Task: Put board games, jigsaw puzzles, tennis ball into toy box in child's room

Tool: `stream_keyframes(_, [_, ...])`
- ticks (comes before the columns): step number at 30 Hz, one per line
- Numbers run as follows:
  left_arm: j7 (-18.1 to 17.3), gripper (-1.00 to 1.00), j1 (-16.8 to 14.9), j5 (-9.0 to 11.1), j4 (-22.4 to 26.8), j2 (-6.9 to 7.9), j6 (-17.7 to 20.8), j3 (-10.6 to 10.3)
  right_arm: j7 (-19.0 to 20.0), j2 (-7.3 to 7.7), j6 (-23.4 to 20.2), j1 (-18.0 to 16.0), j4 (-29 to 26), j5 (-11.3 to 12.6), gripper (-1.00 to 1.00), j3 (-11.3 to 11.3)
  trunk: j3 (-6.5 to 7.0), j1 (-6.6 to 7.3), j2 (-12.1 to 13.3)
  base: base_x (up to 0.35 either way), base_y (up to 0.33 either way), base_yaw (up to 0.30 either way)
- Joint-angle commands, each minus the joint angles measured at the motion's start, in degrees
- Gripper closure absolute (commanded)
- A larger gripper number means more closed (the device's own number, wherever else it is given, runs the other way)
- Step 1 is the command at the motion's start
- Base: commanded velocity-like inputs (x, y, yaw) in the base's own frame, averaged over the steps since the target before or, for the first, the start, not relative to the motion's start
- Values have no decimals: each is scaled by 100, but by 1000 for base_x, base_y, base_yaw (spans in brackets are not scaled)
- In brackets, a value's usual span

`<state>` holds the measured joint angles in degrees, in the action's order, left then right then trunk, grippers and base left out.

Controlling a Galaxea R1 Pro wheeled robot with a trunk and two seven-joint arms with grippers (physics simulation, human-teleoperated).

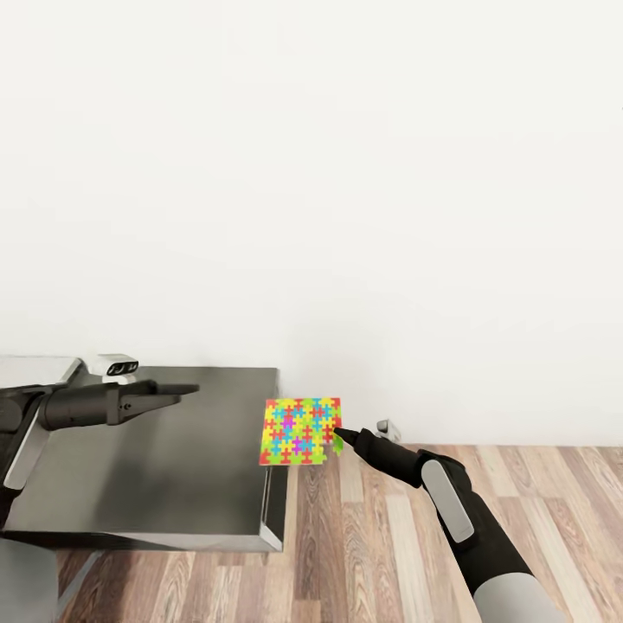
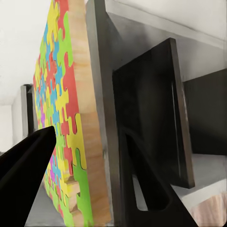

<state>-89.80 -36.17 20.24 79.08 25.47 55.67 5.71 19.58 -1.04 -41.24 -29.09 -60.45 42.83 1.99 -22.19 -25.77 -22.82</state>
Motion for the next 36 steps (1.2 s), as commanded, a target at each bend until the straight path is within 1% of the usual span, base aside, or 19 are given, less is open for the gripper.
stream_keyframes(1, [-20, -100, -4, -3, 2, -14, 60, 0, 45, -1, -21, -2, -1, -4, 100, -6, 0, -1, -10, -207, -216, 0])
stream_keyframes(7, [-20, -100, -4, -6, 4, -47, 59, 0, 240, -1, -16, 0, 4, -10, 100, -6, 57, -1, -10, -152, -250, 0])
stream_keyframes(11, [-20, -100, -4, -5, 5, -50, 58, 2, 267, 5, -17, 5, 6, -11, 100, -11, 91, -1, -10, -25, -289, 0])
stream_keyframes(16, [-20, -100, -4, -3, 4, -51, 58, 2, 274, 6, -20, 9, 5, -11, 100, -14, 100, -1, -10, -4, -269, 0])
stream_keyframes(27, [-20, -100, -4, -3, 3, -51, 58, 9, 274, -1, 0, 12, 0, -13, 100, -14, 111, -1, -10, -6, -25, 0])
stream_keyframes(36, [-20, -100, -4, -3, 4, -51, 58, 9, 275, -4, 7, 17, 3, -17, 100, -14, 189, -1, -10, -177, -16, 0])
